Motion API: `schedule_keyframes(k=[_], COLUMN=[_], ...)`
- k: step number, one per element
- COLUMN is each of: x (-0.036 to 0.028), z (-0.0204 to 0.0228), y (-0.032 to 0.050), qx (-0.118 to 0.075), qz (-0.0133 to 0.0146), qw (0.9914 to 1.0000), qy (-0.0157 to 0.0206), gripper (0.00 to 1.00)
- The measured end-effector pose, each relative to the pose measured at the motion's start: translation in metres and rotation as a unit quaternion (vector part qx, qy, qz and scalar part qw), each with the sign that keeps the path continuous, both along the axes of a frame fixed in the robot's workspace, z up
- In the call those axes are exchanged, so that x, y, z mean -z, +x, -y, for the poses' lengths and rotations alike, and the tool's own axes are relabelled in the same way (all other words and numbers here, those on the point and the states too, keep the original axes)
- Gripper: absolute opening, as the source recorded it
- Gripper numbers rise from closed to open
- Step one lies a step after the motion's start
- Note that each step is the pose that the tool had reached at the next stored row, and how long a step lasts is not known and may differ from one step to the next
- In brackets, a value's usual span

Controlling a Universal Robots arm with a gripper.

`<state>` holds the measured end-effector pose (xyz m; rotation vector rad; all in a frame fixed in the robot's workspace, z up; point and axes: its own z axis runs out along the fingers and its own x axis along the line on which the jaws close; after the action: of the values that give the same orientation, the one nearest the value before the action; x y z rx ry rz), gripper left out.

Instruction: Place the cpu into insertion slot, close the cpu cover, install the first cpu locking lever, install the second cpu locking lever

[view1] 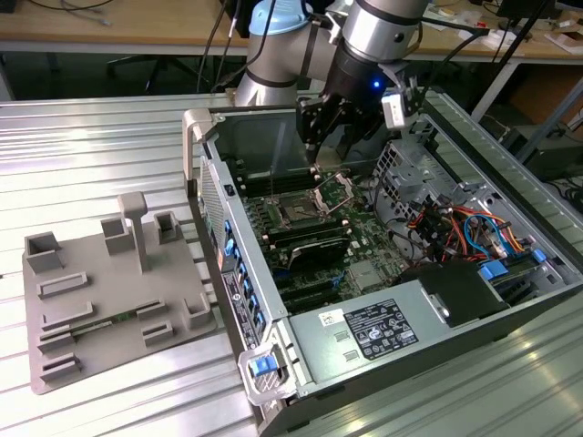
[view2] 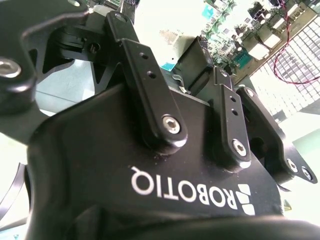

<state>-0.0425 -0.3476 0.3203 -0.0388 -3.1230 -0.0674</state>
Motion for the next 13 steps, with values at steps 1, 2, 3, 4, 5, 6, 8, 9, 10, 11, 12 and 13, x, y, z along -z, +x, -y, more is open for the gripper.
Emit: schedule_keyframes(k=[1, 2, 3, 4, 5, 6, 8, 9, 10, 11, 12, 13], x=[0.0003, 0.0004, 0.0006, 0.0008, 0.0010, 0.0011, 0.0014, 0.0017, 0.0019, 0.0021, 0.0099, 0.0165], z=[0.0000, 0.0000, 0.0000, 0.0000, 0.0000, 0.0000, 0.0000, 0.0000, 0.0000, 0.0000, 0.0000, 0.0000], y=[0.0000, 0.0000, 0.0000, 0.0000, 0.0000, 0.0000, 0.0000, 0.0000, 0.0000, 0.0000, 0.0000, 0.0000], qx=[0.000, 0.000, 0.000, 0.000, 0.000, 0.000, 0.000, 0.000, 0.000, 0.000, 0.000, 0.000], qz=[0.0000, 0.0000, 0.0000, 0.0000, 0.0000, 0.0000, 0.0000, 0.0000, 0.0000, 0.0000, 0.0000, 0.0000], qw=[1.00000, 1.00000, 1.00000, 1.00000, 1.00000, 1.00000, 1.00000, 1.00000, 1.00000, 1.00000, 1.00000, 1.00000], qy=[0.0000, 0.0000, 0.0000, 0.0000, 0.0000, 0.0000, 0.0000, 0.0000, 0.0000, 0.0000, 0.0000, 0.0000], gripper=[0.55, 0.55, 0.55, 0.55, 0.55, 0.55, 0.55, 0.55, 0.55, 0.55, 0.55, 0.55])
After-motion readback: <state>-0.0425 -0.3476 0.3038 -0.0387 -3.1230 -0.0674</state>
